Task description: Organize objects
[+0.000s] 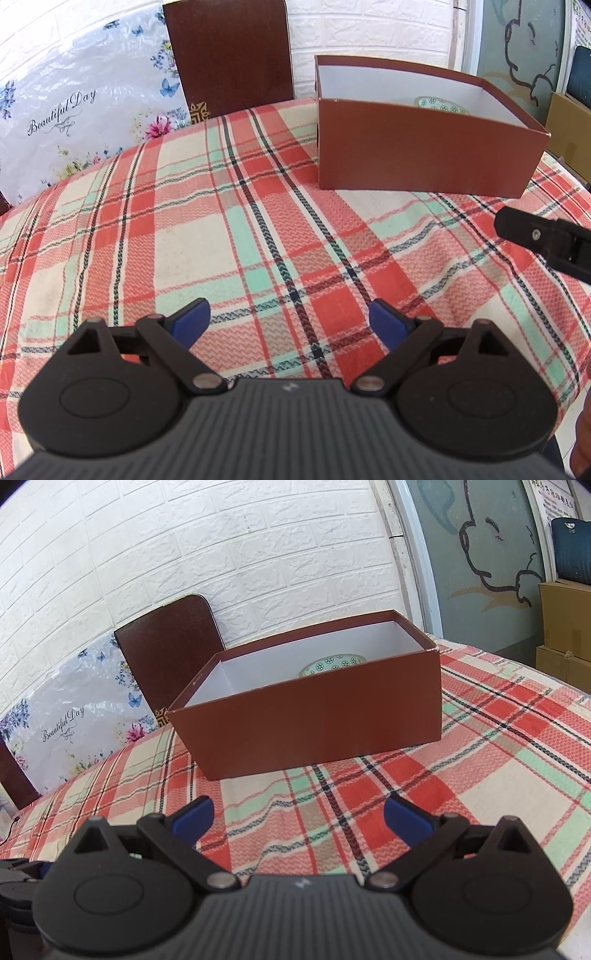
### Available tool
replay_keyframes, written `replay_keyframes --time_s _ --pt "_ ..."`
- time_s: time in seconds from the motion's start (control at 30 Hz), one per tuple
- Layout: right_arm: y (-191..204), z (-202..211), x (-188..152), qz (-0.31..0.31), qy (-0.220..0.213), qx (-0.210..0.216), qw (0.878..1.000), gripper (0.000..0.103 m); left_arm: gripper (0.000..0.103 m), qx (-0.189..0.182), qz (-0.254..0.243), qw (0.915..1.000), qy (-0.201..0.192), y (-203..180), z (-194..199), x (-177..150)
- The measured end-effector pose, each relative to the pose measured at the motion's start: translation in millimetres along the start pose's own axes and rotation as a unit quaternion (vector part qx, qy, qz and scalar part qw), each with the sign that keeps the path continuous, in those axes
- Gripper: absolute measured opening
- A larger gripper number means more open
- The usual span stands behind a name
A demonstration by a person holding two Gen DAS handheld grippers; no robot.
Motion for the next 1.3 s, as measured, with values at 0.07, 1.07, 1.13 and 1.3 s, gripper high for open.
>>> replay_keyframes --time_s 0.07,1.07,1.13,1.3 --pt "0 0 0 0.001 0.001 0.001 1.000 0.102 0.096 0.003 -0.002 1.0000 -0.003 -1 1 0" --pt "7 6 1 0.030 -0.024 -0.004 0.999 0.103 0.103 0.013 -0.007 0.9992 -0.038 -1 15 1" --pt "9 7 1 0.035 -0.028 -0.005 0.999 0.103 0.103 0.014 -0.008 0.9989 -0.045 -2 17 2" --pt "8 8 2 0.038 -0.030 -0.004 0.999 0.103 0.103 0.012 0.001 0.9980 -0.062 0 23 4"
Point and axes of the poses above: each gripper's, at about its wrist camera, not at the fingertips, and z roughly against the way its jaws point, y to its left, x to its top, the point moved 2 cm from there along -z, roughly the way its jaws point, and after that the axes turned 2 degrees about -x, right-handed, at the moved point
